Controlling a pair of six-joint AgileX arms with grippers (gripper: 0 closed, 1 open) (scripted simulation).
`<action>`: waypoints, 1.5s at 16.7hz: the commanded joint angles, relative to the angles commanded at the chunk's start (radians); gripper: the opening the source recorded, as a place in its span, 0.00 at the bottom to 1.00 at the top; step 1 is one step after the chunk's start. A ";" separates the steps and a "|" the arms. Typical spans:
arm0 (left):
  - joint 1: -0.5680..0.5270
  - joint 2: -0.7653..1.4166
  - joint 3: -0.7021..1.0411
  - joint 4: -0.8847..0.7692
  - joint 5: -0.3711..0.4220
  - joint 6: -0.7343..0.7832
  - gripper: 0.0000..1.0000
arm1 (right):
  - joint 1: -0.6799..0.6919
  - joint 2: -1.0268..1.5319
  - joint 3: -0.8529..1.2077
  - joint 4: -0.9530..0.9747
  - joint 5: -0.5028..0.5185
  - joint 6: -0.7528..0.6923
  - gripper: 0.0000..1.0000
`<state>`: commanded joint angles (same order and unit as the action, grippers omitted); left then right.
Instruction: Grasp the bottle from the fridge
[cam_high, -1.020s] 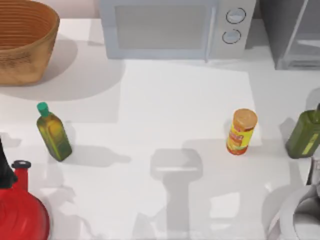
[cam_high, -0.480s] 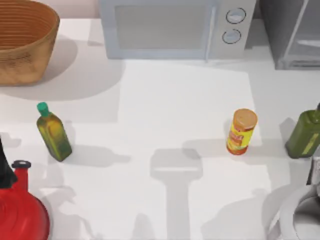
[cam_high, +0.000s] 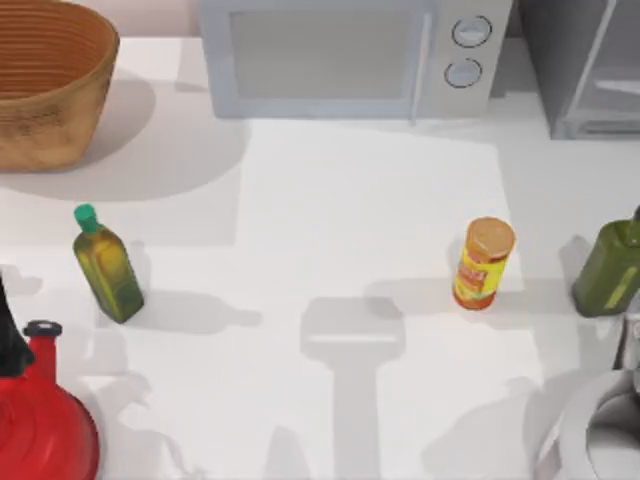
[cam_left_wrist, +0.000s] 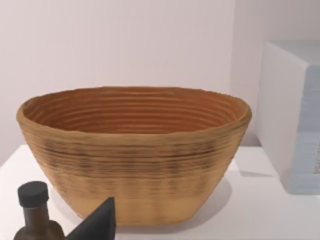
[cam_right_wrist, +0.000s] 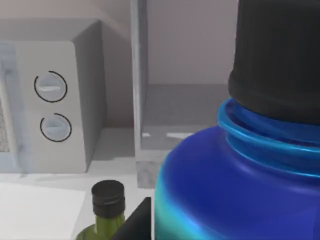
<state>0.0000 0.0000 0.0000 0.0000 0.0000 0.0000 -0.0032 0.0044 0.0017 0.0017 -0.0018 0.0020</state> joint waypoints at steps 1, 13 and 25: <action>0.000 0.000 0.000 0.000 0.000 0.000 1.00 | 0.000 0.000 0.000 0.000 0.000 0.000 0.00; 0.000 0.000 0.000 0.000 0.000 0.000 1.00 | 0.529 0.689 0.368 0.372 0.581 -0.004 0.00; 0.000 0.000 0.000 0.000 0.000 0.000 1.00 | 1.309 1.860 0.774 0.948 1.337 0.087 0.00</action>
<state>0.0000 0.0000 0.0000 0.0000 0.0000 0.0000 1.3054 1.8640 0.7754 0.9493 1.3355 0.0892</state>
